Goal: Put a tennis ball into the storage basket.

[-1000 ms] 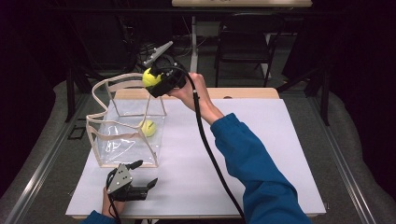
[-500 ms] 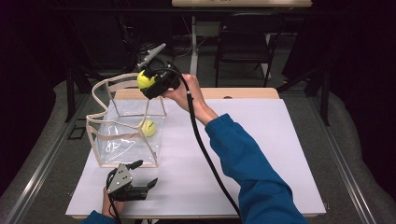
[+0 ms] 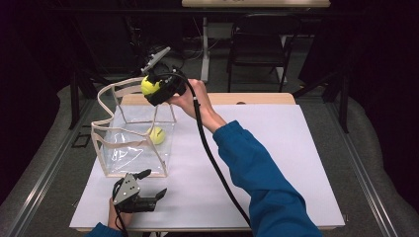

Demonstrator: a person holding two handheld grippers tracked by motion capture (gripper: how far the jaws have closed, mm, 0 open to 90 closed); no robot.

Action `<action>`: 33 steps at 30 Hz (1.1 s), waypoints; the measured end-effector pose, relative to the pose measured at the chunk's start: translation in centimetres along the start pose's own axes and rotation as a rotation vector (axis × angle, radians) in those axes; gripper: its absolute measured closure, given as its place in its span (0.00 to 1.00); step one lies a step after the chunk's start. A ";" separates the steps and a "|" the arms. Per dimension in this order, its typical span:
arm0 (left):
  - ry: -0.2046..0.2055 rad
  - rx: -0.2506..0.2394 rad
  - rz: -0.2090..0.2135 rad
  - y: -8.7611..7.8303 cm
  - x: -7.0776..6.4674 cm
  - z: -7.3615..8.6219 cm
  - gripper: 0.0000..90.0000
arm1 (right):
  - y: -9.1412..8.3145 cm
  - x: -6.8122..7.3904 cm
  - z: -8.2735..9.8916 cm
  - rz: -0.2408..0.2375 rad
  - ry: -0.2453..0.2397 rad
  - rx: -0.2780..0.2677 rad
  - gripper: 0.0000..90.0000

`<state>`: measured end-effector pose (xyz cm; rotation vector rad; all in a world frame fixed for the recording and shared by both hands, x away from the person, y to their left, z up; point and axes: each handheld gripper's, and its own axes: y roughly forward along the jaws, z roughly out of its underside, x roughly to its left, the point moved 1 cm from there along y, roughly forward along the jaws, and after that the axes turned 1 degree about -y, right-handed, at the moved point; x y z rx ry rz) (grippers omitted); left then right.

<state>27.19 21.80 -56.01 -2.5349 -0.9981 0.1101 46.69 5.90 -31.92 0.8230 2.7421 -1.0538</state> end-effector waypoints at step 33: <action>-0.003 -0.003 0.000 0.0 0.1 0.0 0.18 | 2.0 1.4 -1.0 -0.029 -0.018 0.010 0.29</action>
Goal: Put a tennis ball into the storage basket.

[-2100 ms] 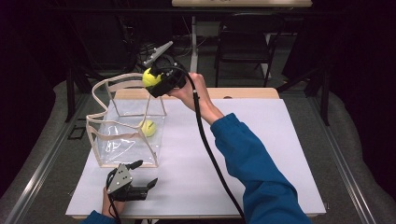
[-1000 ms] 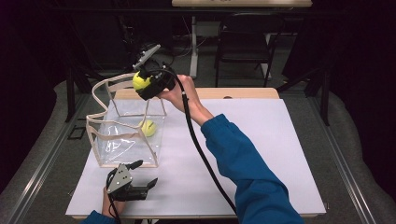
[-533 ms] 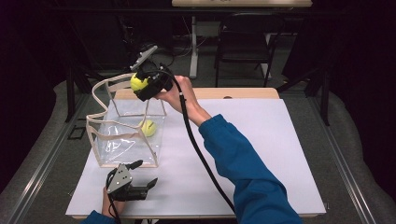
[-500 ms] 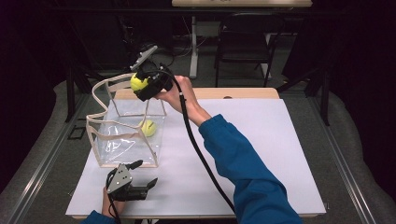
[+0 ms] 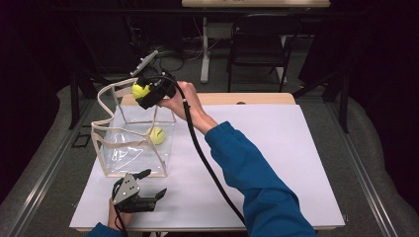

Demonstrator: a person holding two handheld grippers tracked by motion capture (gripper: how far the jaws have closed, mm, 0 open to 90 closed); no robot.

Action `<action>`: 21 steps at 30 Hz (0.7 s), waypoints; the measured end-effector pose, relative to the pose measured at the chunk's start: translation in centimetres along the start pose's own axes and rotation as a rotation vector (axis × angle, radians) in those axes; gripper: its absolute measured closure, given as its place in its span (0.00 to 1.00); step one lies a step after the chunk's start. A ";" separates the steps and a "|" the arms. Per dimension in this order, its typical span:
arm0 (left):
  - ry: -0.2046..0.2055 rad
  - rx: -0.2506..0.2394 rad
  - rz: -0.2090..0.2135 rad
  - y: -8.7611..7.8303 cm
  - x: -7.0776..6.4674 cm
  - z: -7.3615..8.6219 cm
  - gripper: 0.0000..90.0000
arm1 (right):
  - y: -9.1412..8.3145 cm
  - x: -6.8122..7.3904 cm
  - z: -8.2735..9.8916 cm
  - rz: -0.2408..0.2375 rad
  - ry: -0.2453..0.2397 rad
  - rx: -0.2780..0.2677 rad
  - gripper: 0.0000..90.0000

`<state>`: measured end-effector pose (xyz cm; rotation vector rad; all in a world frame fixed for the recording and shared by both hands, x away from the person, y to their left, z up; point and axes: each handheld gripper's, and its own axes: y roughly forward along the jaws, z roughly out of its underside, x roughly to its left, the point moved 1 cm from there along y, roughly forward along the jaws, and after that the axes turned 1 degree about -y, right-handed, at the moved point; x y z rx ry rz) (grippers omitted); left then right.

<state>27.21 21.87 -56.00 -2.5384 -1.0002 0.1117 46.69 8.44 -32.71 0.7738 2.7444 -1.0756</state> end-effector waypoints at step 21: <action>-0.005 -0.003 0.001 0.0 0.1 0.0 0.18 | 1.8 0.5 -0.2 -0.035 0.003 0.044 0.29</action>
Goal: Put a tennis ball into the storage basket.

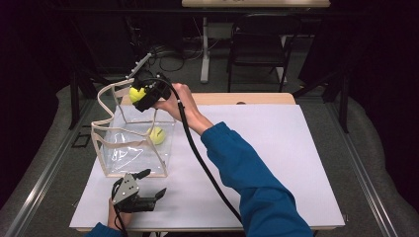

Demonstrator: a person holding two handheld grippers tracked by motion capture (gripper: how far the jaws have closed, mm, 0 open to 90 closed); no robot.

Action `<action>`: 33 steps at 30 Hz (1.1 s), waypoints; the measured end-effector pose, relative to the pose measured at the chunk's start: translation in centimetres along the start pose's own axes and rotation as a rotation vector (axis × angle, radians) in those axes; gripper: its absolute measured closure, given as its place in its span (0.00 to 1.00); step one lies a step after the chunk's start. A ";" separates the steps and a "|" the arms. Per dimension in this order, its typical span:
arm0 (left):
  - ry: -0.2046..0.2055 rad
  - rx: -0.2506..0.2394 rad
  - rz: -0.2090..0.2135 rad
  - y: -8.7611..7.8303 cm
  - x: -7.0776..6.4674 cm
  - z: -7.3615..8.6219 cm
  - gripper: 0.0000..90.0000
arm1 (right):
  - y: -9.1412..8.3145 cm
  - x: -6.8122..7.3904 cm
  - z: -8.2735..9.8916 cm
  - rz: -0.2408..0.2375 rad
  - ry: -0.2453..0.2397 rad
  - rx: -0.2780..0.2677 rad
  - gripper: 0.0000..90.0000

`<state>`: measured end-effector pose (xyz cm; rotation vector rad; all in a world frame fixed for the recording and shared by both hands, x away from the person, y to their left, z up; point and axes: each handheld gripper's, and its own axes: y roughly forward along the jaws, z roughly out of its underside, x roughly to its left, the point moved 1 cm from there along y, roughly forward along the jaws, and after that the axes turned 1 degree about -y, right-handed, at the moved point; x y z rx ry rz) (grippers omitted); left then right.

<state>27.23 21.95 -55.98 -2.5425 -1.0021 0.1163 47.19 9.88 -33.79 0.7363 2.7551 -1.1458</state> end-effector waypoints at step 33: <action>0.004 -0.001 -0.002 -0.1 0.0 0.0 0.18 | 2.3 0.4 0.3 -0.050 0.016 0.064 0.29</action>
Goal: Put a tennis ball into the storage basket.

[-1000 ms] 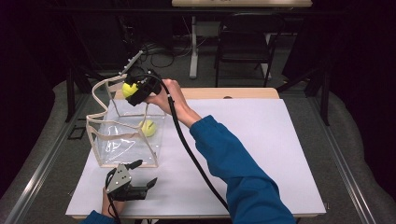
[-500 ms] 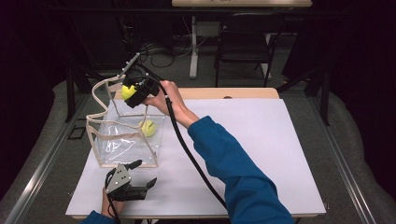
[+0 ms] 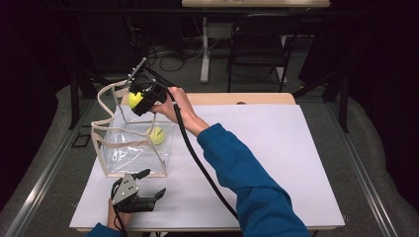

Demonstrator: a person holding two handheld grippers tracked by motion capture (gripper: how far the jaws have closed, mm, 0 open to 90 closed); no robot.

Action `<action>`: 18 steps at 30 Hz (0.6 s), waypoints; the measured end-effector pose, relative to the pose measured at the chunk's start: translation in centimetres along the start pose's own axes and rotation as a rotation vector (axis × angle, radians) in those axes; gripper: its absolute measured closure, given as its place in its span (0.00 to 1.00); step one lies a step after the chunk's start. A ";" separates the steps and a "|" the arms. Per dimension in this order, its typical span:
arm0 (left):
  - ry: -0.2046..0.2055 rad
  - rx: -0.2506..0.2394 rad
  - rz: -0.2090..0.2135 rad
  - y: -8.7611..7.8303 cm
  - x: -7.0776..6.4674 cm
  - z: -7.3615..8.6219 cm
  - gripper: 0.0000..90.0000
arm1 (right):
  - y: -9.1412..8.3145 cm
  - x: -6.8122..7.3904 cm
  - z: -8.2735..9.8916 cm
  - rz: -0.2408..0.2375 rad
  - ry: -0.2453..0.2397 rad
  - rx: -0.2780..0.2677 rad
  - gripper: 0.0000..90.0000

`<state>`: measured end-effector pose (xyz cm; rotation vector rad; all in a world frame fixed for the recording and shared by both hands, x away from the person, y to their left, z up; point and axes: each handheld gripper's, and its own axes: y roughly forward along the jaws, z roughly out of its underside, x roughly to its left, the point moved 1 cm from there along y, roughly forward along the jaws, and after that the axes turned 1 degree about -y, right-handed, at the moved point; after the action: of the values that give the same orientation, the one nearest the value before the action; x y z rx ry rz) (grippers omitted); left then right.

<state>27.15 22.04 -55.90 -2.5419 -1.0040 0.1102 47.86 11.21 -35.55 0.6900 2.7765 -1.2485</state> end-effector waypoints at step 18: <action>0.000 -0.002 0.001 0.0 0.0 0.0 0.18 | 1.1 0.3 0.1 -0.009 -0.004 0.044 0.29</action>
<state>27.12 22.05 -55.89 -2.5438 -1.0040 0.1096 48.01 11.88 -36.50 0.6775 2.7604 -1.3152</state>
